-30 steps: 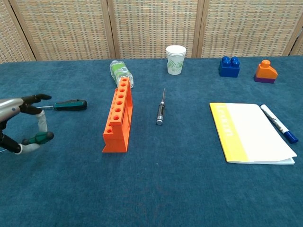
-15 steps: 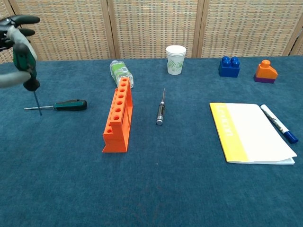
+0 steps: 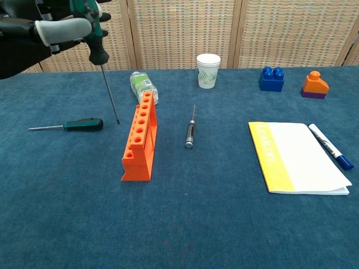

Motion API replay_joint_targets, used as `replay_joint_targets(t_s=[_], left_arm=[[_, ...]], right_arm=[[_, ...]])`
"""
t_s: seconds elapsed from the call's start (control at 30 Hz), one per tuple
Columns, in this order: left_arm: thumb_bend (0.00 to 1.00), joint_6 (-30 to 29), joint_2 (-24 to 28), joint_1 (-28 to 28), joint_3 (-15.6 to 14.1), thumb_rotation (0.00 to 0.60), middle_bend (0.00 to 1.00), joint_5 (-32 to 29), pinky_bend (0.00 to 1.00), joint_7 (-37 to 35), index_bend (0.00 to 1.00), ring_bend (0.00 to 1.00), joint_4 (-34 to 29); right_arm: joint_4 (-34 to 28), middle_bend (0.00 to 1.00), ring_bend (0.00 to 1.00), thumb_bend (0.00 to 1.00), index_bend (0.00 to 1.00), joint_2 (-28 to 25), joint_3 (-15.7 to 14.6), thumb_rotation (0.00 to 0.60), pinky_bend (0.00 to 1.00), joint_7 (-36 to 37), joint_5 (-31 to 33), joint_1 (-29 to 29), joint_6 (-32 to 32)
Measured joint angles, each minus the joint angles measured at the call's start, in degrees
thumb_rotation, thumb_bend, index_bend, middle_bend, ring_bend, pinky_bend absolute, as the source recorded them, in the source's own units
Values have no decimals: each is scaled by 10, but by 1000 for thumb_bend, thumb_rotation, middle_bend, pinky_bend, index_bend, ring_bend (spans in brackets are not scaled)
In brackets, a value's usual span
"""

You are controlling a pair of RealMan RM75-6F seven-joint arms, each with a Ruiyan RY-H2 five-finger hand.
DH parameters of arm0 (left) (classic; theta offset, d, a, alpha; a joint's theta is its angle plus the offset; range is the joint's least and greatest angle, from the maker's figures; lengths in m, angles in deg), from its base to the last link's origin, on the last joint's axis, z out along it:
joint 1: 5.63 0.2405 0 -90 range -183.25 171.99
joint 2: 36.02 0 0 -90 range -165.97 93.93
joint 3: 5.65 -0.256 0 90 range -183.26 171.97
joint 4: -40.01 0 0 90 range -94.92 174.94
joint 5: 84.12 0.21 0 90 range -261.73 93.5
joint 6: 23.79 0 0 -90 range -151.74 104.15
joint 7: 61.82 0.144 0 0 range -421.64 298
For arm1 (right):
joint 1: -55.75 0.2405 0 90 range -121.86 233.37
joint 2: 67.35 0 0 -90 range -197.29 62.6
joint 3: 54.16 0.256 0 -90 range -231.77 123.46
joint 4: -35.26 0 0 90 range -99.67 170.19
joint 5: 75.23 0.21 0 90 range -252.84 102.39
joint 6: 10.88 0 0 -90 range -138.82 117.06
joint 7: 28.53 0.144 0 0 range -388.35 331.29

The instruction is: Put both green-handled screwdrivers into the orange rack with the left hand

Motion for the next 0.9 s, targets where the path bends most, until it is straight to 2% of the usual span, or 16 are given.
replay_joint_targets(t_s=[0.4, 0.9], left_arm=[[369, 58, -23, -28, 23, 600, 0, -79, 0, 57, 598, 0, 0], [369, 88, -39, -38, 33, 600, 0, -105, 0, 57, 598, 0, 24]], right_arm=[[3, 0, 0, 0, 0, -3, 3, 600, 0, 11, 7, 2, 7], [5, 0, 0, 0, 0, -6, 4, 600, 0, 17, 13, 4, 15]])
